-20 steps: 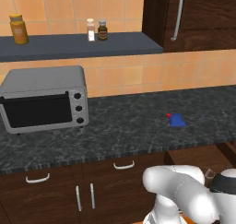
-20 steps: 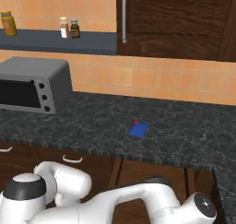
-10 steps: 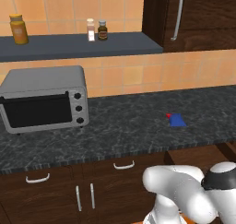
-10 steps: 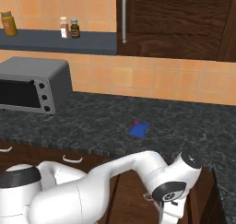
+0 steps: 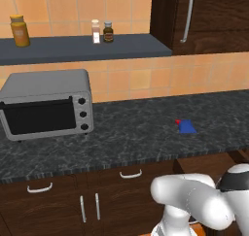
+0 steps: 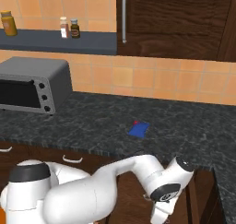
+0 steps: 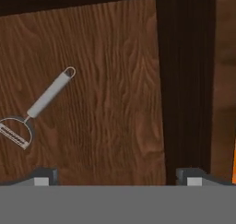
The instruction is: Pick the peeler from the drawer and place it on the counter.
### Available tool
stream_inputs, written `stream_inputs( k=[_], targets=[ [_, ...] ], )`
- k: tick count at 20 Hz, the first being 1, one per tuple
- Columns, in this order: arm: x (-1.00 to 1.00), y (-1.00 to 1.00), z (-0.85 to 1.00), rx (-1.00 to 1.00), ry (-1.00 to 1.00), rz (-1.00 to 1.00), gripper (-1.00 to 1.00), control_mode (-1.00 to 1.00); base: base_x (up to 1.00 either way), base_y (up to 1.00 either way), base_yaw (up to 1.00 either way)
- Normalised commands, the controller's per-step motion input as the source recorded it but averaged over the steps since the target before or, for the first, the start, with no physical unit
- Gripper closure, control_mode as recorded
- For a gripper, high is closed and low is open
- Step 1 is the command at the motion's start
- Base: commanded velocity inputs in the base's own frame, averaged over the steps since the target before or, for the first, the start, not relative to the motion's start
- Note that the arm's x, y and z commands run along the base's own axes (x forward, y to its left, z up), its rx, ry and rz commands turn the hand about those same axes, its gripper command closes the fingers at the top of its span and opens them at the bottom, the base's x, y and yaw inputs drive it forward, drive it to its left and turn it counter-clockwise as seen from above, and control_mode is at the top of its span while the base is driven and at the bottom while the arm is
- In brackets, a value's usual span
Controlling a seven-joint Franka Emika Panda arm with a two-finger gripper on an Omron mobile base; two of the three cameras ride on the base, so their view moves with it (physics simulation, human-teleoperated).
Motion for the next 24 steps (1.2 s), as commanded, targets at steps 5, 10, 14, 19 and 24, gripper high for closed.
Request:
stream_inputs(
  k=[5,10,14,19,24],
  targets=[
    [0.45,-0.02,-0.41,0.01,0.08,-0.02,-1.0,-1.0,0.0,0.0,0.0],
    [0.24,-0.07,-0.42,0.03,0.0,-0.03,-1.0,-1.0,0.0,0.0,0.0],
    [0.48,-0.04,-0.33,0.01,0.0,-0.17,-1.0,-1.0,0.0,0.0,0.0],
    [0.37,-0.18,-0.51,0.0,0.0,-0.16,-1.0,-1.0,0.0,0.0,0.0],
    [0.15,-0.51,-0.52,0.0,0.07,-0.04,-1.0,-1.0,0.0,0.0,0.0]
  ],
)
